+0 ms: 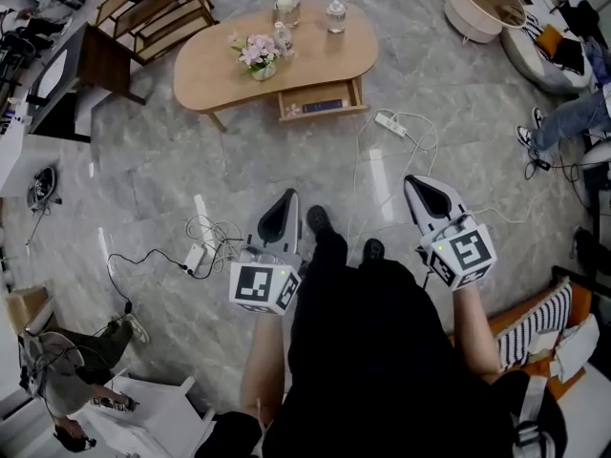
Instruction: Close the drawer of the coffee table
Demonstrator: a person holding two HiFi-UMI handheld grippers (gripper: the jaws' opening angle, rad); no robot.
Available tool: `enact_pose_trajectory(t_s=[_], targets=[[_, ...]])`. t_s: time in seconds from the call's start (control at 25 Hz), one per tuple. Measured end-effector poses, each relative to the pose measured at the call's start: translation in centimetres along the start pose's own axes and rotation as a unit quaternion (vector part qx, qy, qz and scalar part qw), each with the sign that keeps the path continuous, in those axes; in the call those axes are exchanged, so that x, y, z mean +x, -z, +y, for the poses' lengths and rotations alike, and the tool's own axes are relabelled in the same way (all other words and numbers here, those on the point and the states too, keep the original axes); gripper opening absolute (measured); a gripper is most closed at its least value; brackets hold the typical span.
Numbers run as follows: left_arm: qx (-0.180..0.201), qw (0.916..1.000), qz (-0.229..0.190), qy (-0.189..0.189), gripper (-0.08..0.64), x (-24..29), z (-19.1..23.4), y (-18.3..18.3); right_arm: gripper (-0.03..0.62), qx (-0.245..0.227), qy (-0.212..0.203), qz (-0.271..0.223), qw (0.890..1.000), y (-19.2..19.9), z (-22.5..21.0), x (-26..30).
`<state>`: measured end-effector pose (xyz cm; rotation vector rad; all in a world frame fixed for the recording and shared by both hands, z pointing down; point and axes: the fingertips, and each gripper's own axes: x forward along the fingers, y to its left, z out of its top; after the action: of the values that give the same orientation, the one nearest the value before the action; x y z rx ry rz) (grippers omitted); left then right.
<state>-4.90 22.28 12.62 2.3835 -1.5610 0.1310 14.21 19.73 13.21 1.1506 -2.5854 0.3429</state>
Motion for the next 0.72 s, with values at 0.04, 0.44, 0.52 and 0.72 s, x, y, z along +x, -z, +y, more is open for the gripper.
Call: enact_pose_trajectory(t_s=[0.04, 0.44, 0.52, 0.72], targets=[[0.001, 1.0000, 0.003, 0.007, 0.014, 0.5, 1.0, -0.1, 0.012, 0.007, 0.001, 0.001, 1.000, -0.1, 0.2, 1.1], [-0.010, 0.9971, 0.035, 0.067, 0.014, 4.4, 7.7, 0.2, 0.012, 0.085, 0.015, 0.046, 0.995, 2.7, 1.5, 9.2], [-0.002, 0.9966, 0.042, 0.071, 0.014, 5.0, 8.4, 0.5, 0.012, 0.096, 0.025, 0.046, 0.994, 2.8, 1.2, 10.0], [-0.006, 0.9955, 0.055, 0.076, 0.014, 7.0, 9.3, 1.1, 0.012, 0.103, 0.028, 0.037, 0.994, 1.8, 0.0, 11.7]])
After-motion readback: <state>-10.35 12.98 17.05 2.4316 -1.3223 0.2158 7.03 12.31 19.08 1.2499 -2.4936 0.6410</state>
